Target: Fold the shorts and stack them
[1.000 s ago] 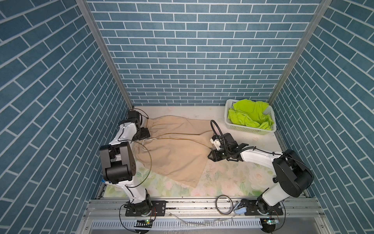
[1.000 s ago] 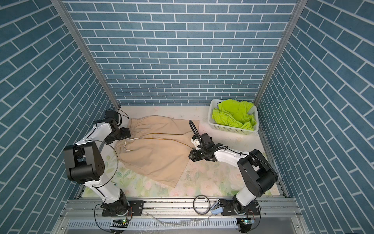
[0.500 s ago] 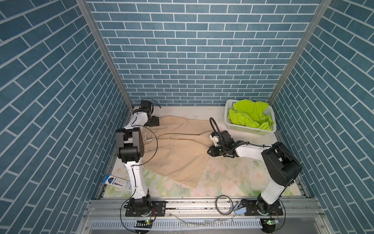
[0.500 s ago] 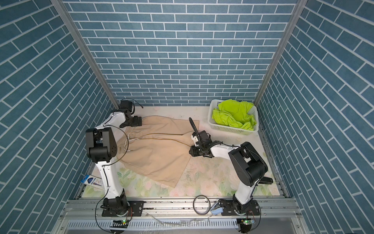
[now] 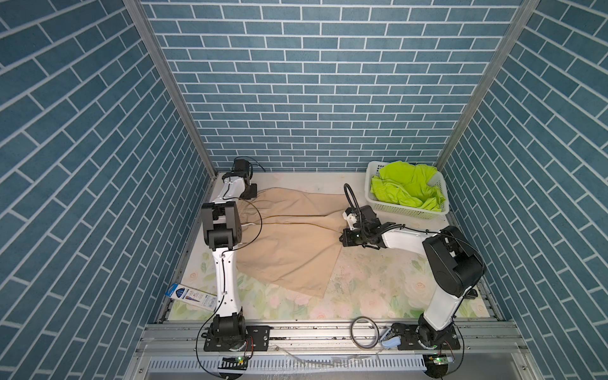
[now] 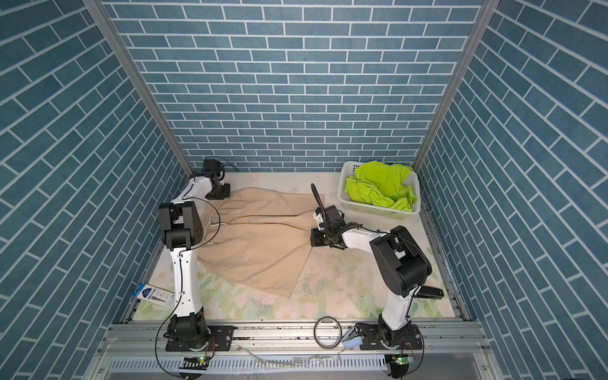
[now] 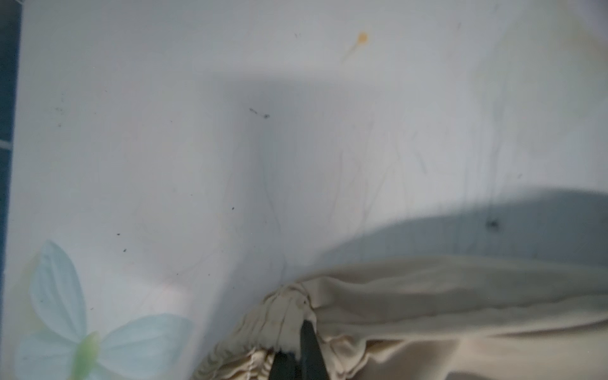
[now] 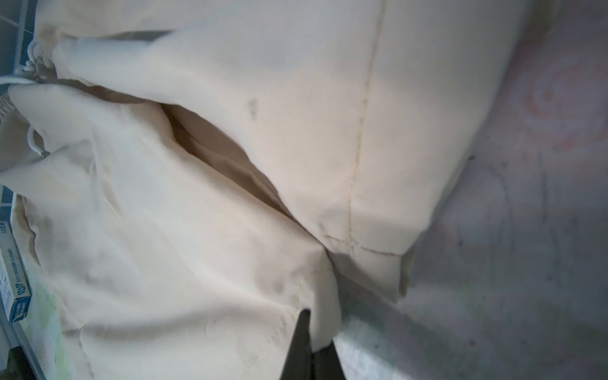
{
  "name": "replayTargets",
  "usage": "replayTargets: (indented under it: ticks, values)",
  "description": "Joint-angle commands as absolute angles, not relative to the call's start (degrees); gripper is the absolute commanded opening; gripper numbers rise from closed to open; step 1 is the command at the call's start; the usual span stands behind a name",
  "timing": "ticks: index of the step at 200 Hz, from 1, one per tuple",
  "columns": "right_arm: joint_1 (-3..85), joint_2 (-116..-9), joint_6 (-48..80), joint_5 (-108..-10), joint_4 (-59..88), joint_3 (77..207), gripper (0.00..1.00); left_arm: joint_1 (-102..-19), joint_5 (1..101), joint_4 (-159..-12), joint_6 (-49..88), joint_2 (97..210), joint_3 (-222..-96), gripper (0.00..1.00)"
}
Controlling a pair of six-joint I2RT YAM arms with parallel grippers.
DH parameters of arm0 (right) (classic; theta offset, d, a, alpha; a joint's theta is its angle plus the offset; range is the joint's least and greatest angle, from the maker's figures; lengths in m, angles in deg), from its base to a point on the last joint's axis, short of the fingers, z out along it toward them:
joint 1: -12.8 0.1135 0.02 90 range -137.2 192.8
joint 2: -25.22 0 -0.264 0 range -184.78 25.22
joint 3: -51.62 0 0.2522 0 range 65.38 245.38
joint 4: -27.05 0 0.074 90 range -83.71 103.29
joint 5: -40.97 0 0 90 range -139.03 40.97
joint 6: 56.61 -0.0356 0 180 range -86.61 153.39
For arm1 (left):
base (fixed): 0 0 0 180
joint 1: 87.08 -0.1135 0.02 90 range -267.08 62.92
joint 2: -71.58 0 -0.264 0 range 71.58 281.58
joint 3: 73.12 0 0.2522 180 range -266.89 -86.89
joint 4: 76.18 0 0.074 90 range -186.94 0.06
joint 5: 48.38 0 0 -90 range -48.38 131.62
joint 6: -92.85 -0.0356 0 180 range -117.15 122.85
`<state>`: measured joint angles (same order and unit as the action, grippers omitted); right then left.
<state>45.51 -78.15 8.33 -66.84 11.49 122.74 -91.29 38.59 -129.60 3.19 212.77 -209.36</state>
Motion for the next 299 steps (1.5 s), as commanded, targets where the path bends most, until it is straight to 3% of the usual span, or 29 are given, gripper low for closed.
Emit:
replayTargets:
  ticks: [1, 60, 68, 75, 92, 105, 121, 150, 175, 209, 275, 299]
  values:
    - [43.1, -80.9, 11.2, -65.5, 8.5, 127.2, 0.0, -91.8, 36.9, -133.6, 4.1, 213.7, -212.0, 0.0]
    - [37.5, -88.1, 15.9, -66.4, 1.3, 139.7, 0.0, -93.6, 32.6, -136.6, 7.8, 210.1, -209.3, 0.0]
    - [37.3, -88.2, 16.4, -66.9, 0.6, 140.8, 0.13, -93.8, 32.8, -137.0, 7.9, 209.8, -209.4, 0.0]
    - [37.2, -87.6, 16.6, -67.0, 0.4, 141.1, 0.22, -93.9, 32.8, -137.3, 8.3, 209.5, -209.3, 0.14]
    - [37.1, -84.2, 16.4, -67.1, 0.2, 139.5, 0.38, -94.4, 33.9, -137.5, 9.2, 208.1, -208.6, 0.76]
    - [37.0, -80.0, 16.2, -66.5, -0.4, 136.7, 0.44, -94.6, 34.7, -138.1, 10.1, 206.2, -207.3, 0.99]
    - [37.0, -74.1, 15.8, -66.2, -2.0, 131.9, 0.51, -94.8, 34.5, -138.3, 11.0, 202.4, -204.0, 1.0]
    - [39.9, -64.0, 13.4, -71.2, -2.9, 120.7, 0.52, -94.8, 33.3, -137.5, 13.6, 191.0, -193.6, 1.0]
    - [48.6, -58.7, 13.8, -68.4, -9.5, 115.0, 0.52, -94.8, 34.8, -133.0, 18.7, 177.2, -176.4, 1.0]
    - [57.2, -53.4, 9.4, -65.9, -6.7, 107.5, 0.52, -95.0, 37.7, -126.9, 24.6, 161.0, -154.7, 1.0]
    - [63.0, -55.3, 7.8, -60.0, -0.1, 103.7, 0.52, -95.9, 31.3, -125.9, 28.9, 141.4, -135.2, 1.0]
    - [63.3, -59.2, 8.6, -58.0, 1.8, 105.2, 0.52, -98.2, 34.2, -123.4, 30.2, 138.9, -132.6, 1.0]
